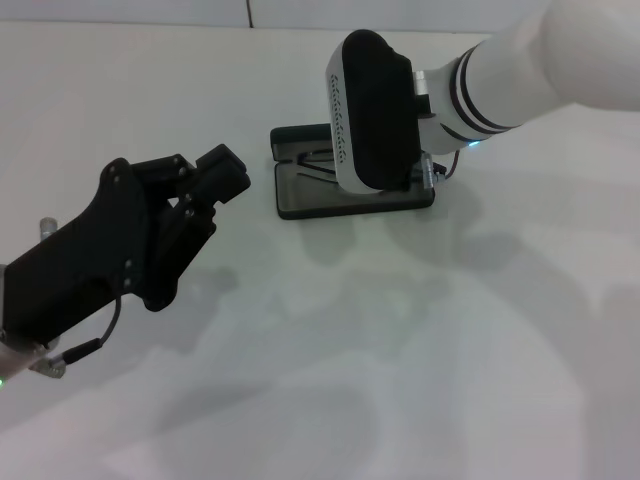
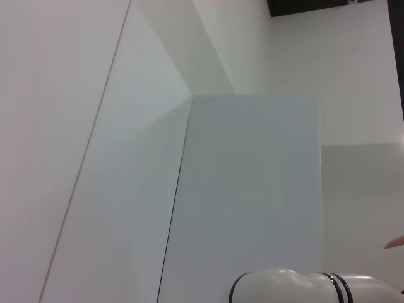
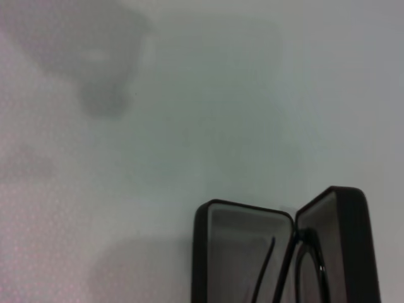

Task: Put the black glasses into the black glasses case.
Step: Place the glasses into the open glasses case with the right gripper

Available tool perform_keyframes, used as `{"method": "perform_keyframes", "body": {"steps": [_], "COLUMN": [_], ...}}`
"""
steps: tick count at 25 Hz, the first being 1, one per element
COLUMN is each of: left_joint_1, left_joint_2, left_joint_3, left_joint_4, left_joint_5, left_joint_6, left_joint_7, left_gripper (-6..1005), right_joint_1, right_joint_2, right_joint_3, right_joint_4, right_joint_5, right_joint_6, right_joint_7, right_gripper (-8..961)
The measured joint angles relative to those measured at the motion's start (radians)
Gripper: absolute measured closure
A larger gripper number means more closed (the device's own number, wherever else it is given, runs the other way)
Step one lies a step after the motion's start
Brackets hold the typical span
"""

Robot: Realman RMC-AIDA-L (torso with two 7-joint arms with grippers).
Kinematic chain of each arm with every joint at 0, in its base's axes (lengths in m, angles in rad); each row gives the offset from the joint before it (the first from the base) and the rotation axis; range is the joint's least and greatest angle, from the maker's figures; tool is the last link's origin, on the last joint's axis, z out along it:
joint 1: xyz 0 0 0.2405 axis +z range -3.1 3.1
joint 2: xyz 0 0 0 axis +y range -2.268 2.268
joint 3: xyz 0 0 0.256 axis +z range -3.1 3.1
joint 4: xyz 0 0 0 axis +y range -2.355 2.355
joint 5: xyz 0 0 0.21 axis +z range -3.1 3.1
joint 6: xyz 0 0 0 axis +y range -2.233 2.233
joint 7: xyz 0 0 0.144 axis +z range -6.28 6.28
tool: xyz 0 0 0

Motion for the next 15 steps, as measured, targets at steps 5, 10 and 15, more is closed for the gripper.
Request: {"method": "perform_keyframes", "body": {"steps": [5, 10, 15], "left_joint_1": [-0.001, 0.004, 0.006], "left_joint_2": [0.000, 0.000, 0.000], "left_joint_3": [0.000, 0.000, 0.000], "left_joint_4": [0.000, 0.000, 0.000], "left_joint_5": [0.000, -0.001, -0.002], "left_joint_6": [-0.001, -0.001, -0.001], "left_joint_7": [0.000, 0.000, 0.000], "left_gripper": [928, 928, 928], "right_joint_1": [0.000, 0.000, 0.000], "right_joint_2": [0.000, 0.000, 0.000], "right_joint_3": [-0.003, -0.003, -0.003], "right_joint_4": [0.003, 0.001, -0.004], "right_joint_5": [0.000, 0.000, -0.006], "right_joint_6": [0.008, 0.009, 0.009], "right_joint_7": [-0.001, -0.001, -0.001], "right_gripper": [801, 800, 800]}}
